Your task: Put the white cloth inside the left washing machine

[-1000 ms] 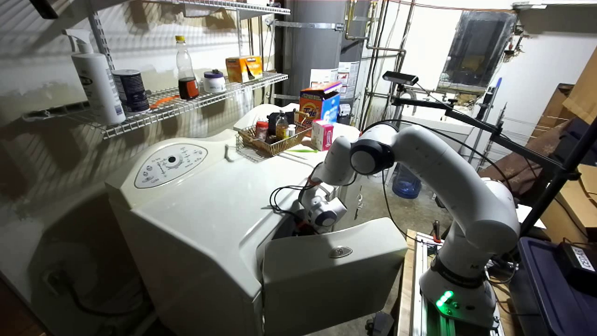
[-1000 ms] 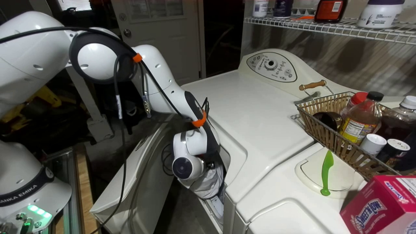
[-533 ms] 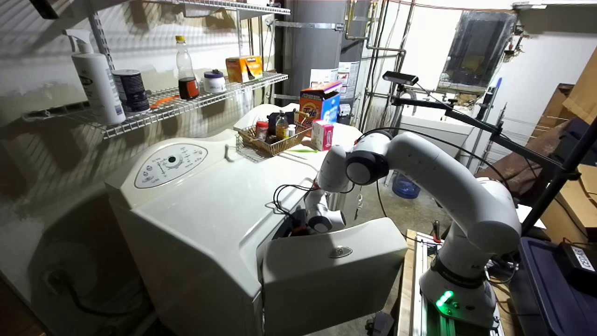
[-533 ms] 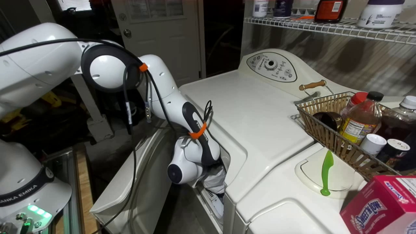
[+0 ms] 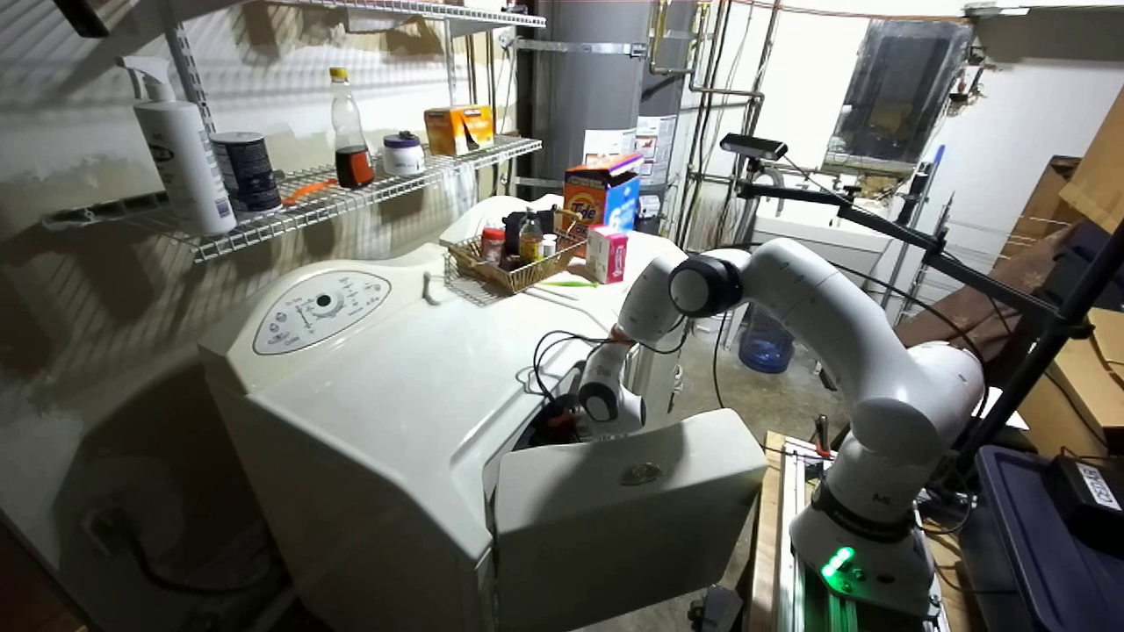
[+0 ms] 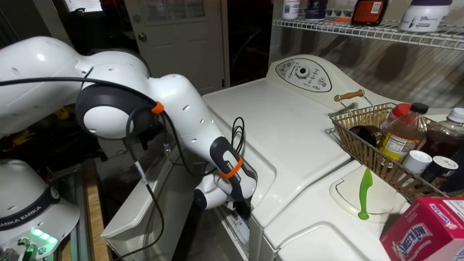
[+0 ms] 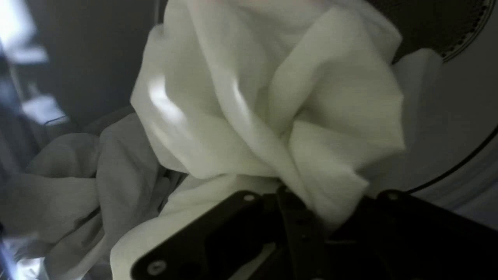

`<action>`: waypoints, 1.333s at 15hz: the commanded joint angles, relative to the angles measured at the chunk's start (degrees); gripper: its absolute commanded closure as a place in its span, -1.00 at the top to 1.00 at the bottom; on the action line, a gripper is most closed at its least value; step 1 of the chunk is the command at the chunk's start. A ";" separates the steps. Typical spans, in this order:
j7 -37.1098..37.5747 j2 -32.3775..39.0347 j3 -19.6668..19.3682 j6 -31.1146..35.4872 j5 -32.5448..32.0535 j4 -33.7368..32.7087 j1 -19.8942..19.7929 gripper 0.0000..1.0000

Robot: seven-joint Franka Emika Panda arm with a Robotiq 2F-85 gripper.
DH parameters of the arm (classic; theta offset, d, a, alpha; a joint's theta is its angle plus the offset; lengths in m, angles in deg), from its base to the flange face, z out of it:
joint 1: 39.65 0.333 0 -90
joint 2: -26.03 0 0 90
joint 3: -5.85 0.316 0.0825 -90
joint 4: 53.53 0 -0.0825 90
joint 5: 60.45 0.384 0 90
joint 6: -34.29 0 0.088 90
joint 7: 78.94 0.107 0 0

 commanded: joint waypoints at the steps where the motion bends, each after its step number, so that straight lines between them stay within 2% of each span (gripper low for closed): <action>1: -2.91 0.04 1.87 0.75 -0.01 0.03 -1.54 -0.73; 3: -5.49 0.07 3.29 1.21 -0.02 0.09 -2.75 -0.73; 7: -5.57 0.12 3.39 1.21 -0.01 0.06 -2.81 -0.73; 8: -5.57 0.12 3.40 1.21 -0.01 0.05 -2.82 -0.93; 12: -11.87 2.57 5.26 3.18 -0.01 -2.89 -3.01 -0.93; 15: -18.45 5.55 9.07 3.44 -0.01 -6.62 -5.65 -0.93; 20: -36.09 12.68 19.26 2.21 0.01 -12.56 -14.35 -0.93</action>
